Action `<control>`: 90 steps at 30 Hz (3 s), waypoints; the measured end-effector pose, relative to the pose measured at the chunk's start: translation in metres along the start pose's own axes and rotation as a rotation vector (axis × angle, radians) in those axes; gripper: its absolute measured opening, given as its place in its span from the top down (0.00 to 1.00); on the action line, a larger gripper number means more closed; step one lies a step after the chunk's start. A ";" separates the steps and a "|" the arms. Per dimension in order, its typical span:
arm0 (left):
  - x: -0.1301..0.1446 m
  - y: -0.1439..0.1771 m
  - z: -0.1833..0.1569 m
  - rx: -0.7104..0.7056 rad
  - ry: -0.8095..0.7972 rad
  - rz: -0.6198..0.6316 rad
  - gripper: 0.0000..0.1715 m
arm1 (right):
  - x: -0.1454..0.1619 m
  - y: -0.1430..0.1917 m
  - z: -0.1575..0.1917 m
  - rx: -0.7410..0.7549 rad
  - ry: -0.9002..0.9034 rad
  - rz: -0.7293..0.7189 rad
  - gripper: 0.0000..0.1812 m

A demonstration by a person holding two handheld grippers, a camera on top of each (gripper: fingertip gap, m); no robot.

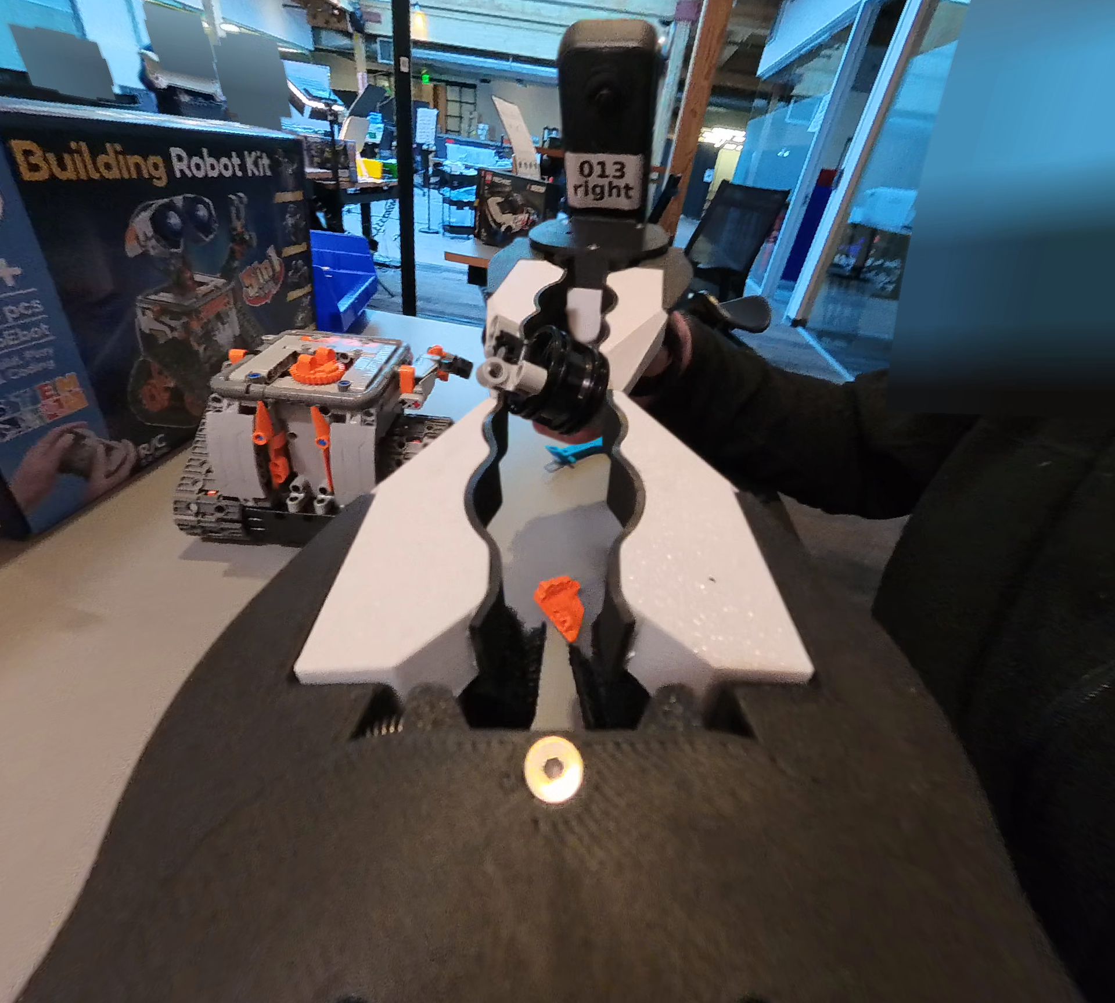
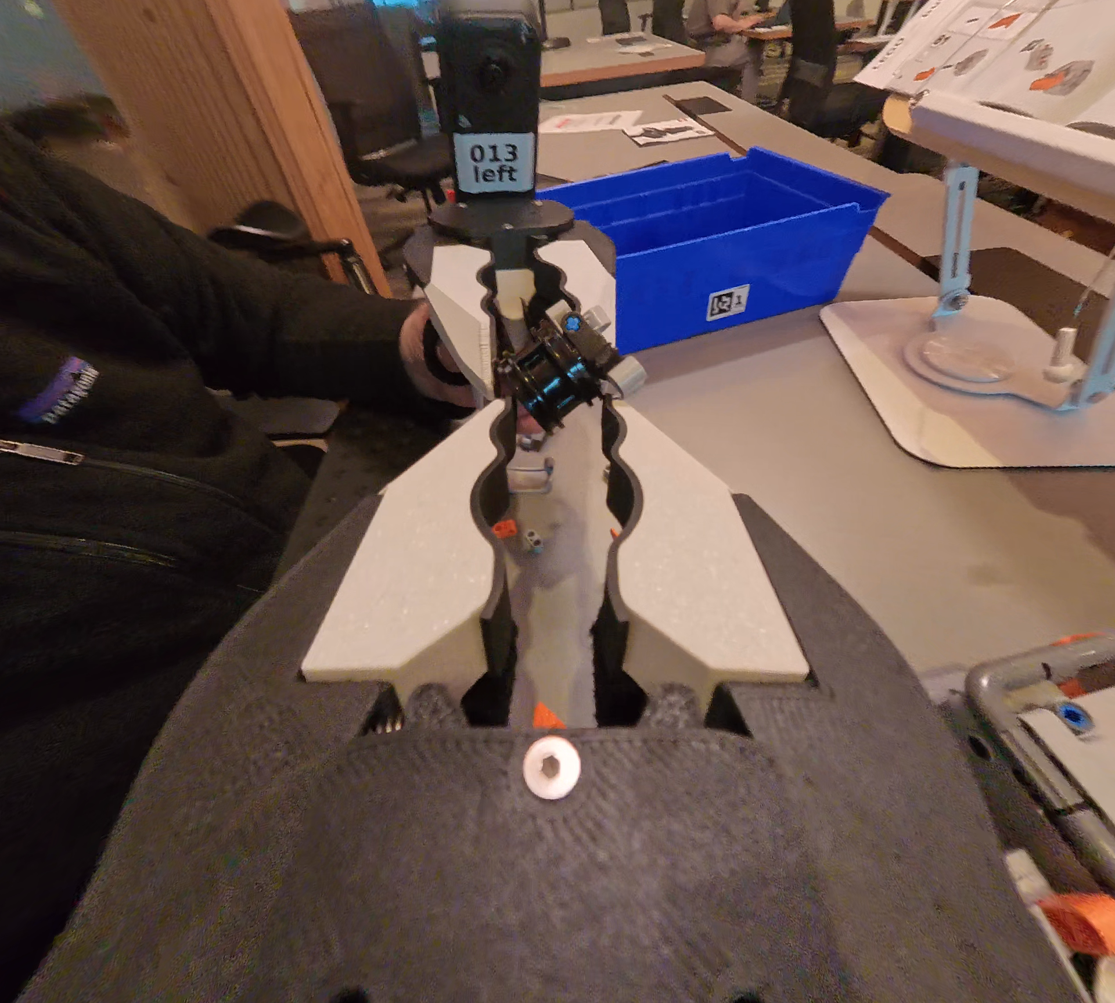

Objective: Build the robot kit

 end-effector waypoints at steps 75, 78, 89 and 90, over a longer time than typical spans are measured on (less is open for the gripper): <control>0.107 0.109 -0.006 -0.234 -0.183 0.821 0.73 | 0.024 -0.076 -0.035 0.252 0.246 0.600 0.82; 0.103 0.117 -0.006 -0.251 -0.175 0.814 0.73 | 0.017 -0.087 -0.044 0.273 0.267 0.618 0.82; 0.113 0.141 -0.006 -0.284 -0.116 0.810 0.73 | 0.047 -0.133 -0.077 0.260 0.203 0.818 0.83; 0.114 0.141 -0.006 -0.284 -0.116 0.807 0.73 | 0.051 -0.136 -0.080 0.260 0.195 0.834 0.83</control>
Point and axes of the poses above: each gripper's, where its closed fingertips meet, y back along the fingers, x out of its underside, z = x × y across the jaws, the point moved 5 cm from there along y, back along the fingers, and after that the axes turned 7 degrees about -y, right-handed, at the moved point
